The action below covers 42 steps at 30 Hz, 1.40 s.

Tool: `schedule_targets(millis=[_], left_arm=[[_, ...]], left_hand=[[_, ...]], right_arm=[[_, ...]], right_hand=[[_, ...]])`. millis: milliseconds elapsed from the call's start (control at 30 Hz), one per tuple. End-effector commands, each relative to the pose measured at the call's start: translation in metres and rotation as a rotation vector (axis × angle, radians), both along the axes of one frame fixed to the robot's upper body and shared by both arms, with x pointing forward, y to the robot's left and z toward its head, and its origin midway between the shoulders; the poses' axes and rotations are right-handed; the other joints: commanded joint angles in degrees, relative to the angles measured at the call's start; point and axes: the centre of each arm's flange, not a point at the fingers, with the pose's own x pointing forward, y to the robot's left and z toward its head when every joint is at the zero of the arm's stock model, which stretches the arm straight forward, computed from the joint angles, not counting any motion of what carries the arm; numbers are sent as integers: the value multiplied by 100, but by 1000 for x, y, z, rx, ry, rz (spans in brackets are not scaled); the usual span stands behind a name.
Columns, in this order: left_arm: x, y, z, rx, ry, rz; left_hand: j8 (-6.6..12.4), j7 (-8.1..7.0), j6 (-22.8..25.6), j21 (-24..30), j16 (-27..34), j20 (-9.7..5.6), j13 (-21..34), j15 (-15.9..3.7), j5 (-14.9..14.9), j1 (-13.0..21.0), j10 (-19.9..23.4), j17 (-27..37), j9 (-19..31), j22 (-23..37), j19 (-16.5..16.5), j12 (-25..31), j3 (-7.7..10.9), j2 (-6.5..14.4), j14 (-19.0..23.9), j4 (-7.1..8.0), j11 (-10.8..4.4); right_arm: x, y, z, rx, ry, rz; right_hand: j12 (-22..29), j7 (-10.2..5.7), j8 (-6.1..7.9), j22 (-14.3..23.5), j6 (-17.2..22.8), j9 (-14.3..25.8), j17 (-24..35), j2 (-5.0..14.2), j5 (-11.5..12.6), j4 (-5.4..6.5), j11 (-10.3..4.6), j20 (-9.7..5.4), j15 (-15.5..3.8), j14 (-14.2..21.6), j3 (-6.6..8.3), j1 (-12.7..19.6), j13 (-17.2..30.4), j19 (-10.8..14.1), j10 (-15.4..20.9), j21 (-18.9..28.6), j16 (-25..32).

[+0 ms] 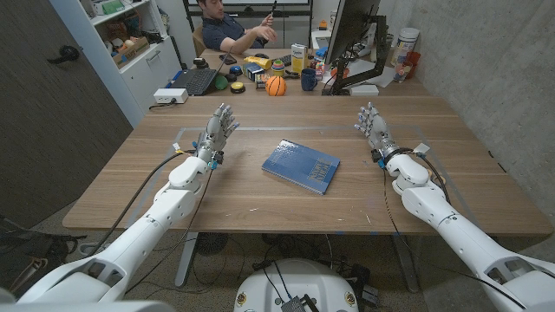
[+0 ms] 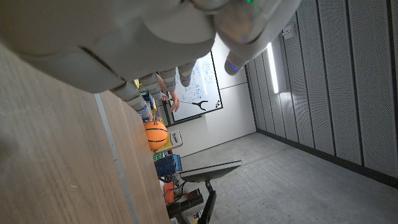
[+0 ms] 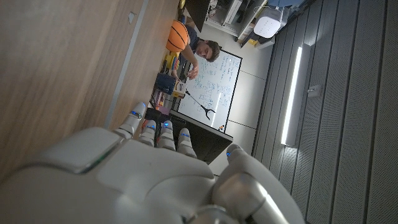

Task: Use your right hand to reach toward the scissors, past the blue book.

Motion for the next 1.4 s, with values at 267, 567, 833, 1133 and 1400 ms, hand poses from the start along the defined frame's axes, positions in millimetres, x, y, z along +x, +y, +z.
schedule_targets(millis=[267,567,833,1133,1400], left_arm=[[4,0,0,3,3,-5],[3,-1,-2,0,3,-6],[2,-1,-3,1,5,-8],[2,0,-3,3,5,-6],[4,0,-2,8,5,-11]], left_hand=[[40,13,-36,33,36,4,7,1,30,10,-58,29,17,17,50,35,11,190,-47,2,-11],[38,10,-43,30,35,12,7,2,32,11,-57,29,17,17,46,36,1,192,-51,2,-6],[39,13,-41,29,37,17,7,1,36,11,-57,28,16,17,45,36,-10,193,-45,2,-12],[38,11,-44,30,36,19,7,7,40,13,-61,28,16,17,49,34,-25,194,-45,1,-16],[40,9,-39,28,36,22,6,2,44,14,-62,28,16,17,48,34,-36,195,-44,0,-15]], right_arm=[[-8,2,19,-15,-71,10],[-26,0,37,-25,-183,-11],[-47,-4,55,-67,-317,-117],[-72,-14,67,-110,-447,-292],[-94,-22,74,-189,-536,-491]], right_hand=[[34,-7,34,29,-40,31,23,243,35,-5,29,4,14,-28,20,12,20,-25,0,21,31],[56,-20,46,26,-6,29,12,207,40,-48,26,51,19,111,-2,58,19,151,65,34,55],[81,-115,74,20,96,25,-5,128,52,-126,-60,76,23,289,-27,145,16,308,170,19,77],[100,-185,113,15,262,20,-16,20,57,-205,-164,107,3,442,-66,225,12,391,283,-31,85],[98,-244,129,7,368,16,-20,-54,59,-262,-207,173,-22,469,-93,282,8,391,328,-92,59]])
